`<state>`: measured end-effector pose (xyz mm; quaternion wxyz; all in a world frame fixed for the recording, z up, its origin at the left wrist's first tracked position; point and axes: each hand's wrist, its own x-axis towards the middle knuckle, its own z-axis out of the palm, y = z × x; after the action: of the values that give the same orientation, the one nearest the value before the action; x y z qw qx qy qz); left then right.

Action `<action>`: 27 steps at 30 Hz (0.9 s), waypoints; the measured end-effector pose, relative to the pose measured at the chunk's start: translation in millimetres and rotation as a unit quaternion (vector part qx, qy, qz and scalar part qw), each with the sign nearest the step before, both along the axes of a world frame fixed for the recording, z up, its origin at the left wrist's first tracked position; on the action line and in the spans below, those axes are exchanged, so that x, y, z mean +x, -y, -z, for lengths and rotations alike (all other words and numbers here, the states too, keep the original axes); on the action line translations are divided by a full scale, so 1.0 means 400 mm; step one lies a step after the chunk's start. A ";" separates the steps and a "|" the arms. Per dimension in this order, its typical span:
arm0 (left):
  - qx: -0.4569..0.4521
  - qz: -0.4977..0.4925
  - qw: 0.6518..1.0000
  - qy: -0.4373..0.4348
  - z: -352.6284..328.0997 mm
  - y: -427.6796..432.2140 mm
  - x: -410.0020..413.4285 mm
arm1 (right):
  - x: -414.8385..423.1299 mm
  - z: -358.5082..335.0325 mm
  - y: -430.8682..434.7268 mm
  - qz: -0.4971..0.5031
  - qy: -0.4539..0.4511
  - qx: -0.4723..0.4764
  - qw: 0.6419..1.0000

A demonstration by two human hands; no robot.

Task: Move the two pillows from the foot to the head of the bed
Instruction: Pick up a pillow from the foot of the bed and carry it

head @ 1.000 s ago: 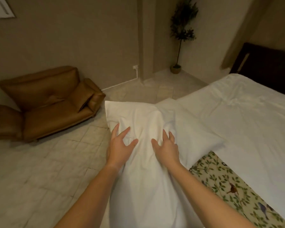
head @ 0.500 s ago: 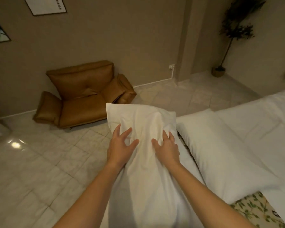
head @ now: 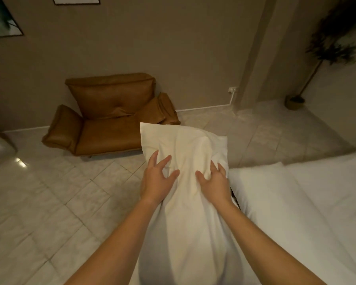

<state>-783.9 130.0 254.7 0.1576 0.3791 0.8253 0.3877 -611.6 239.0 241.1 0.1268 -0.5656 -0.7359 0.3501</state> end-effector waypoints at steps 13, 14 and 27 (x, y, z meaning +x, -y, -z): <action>0.025 0.035 0.998 0.037 0.043 -0.374 -0.434 | -0.397 -0.009 -0.333 0.016 0.003 0.033 0.999; 0.024 0.041 0.998 0.032 0.036 -0.398 -0.475 | -0.437 -0.017 -0.354 0.020 0.007 0.035 0.999; 0.015 0.102 0.994 -0.029 0.017 -0.737 -0.845 | -0.784 -0.026 -0.635 0.056 0.009 0.002 0.998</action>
<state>-1121.8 424.8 248.1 0.1667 0.4746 0.7807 0.3708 -925.0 492.8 251.7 0.1411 -0.6082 -0.7052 0.3359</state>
